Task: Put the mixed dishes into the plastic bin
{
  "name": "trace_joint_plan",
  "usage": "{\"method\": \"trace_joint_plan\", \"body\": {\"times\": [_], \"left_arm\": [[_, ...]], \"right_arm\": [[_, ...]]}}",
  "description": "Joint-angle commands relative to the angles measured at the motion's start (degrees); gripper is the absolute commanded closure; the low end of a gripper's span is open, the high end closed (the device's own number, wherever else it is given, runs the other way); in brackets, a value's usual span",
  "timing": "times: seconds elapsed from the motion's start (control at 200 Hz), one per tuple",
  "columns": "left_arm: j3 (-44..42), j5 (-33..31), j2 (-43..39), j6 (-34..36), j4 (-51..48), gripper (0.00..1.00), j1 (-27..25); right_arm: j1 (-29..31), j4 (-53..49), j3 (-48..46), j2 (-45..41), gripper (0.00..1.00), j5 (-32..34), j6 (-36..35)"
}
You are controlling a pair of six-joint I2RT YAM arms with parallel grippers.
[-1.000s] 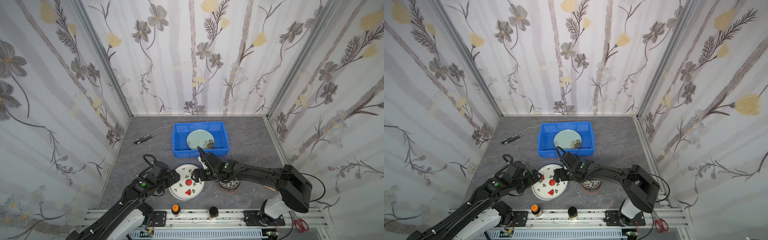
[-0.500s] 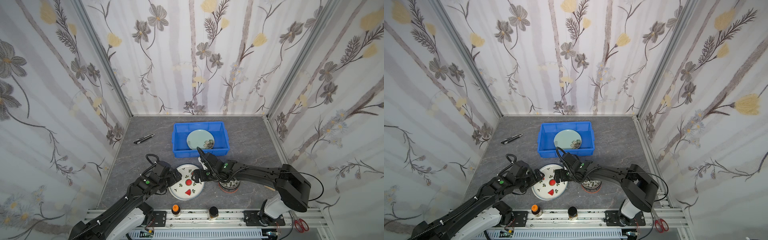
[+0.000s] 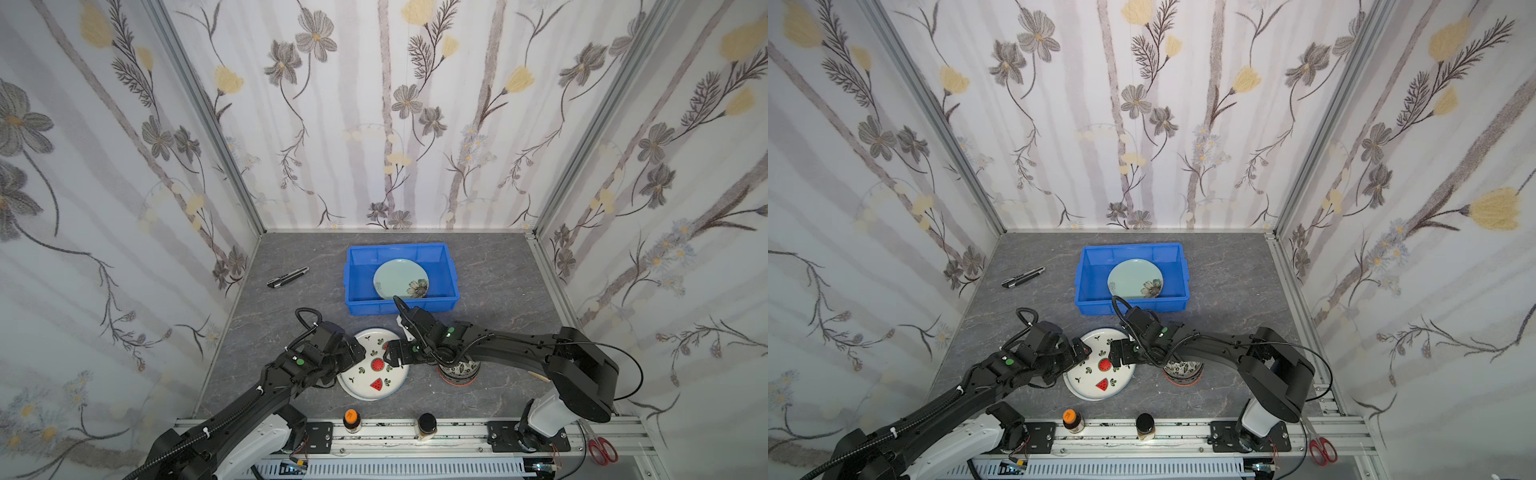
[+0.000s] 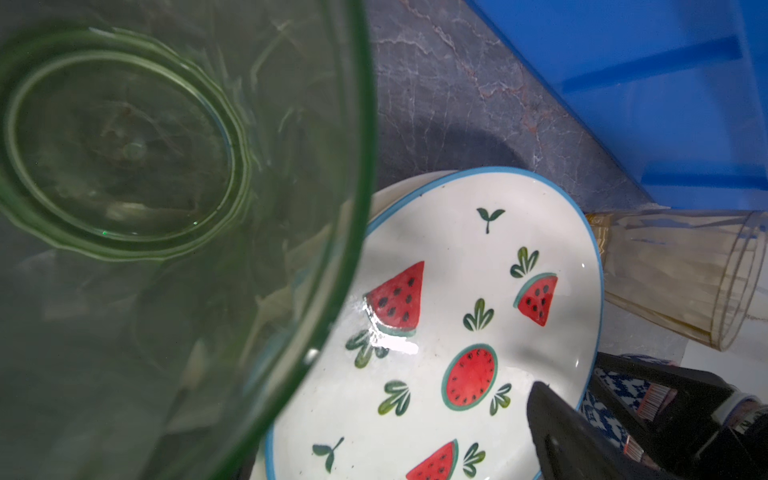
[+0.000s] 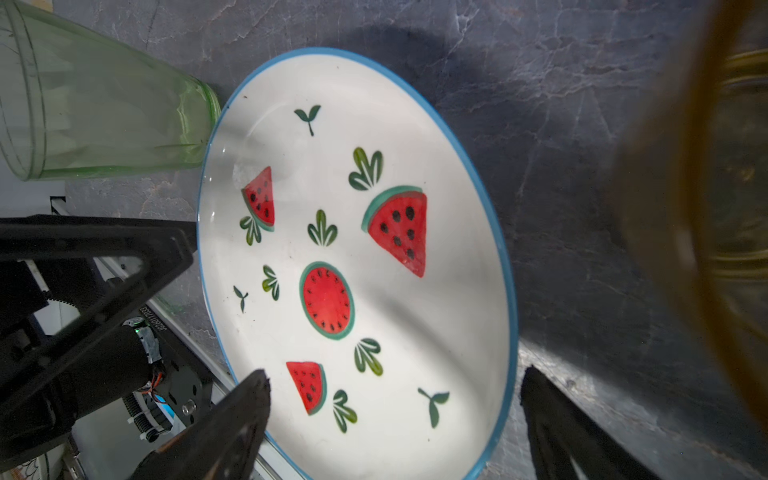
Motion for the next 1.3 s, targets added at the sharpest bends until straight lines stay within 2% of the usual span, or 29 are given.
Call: {"method": "trace_joint_plan", "body": {"times": [0.0, 0.49, 1.294], "left_arm": [[-0.1, -1.4, 0.7, 0.2, 1.0, 0.00, -0.2], [-0.4, -1.5, 2.7, -1.2, 4.1, 0.00, -1.9], [0.5, -1.6, 6.5, -3.2, 9.0, 0.00, -5.3]], "right_arm": [[-0.1, 3.0, -0.3, 0.3, 0.07, -0.8, 0.4], [-0.1, 5.5, -1.5, 0.6, 0.11, -2.5, 0.7], [0.0, 6.0, -2.2, -5.3, 0.29, -1.7, 0.9]]}}
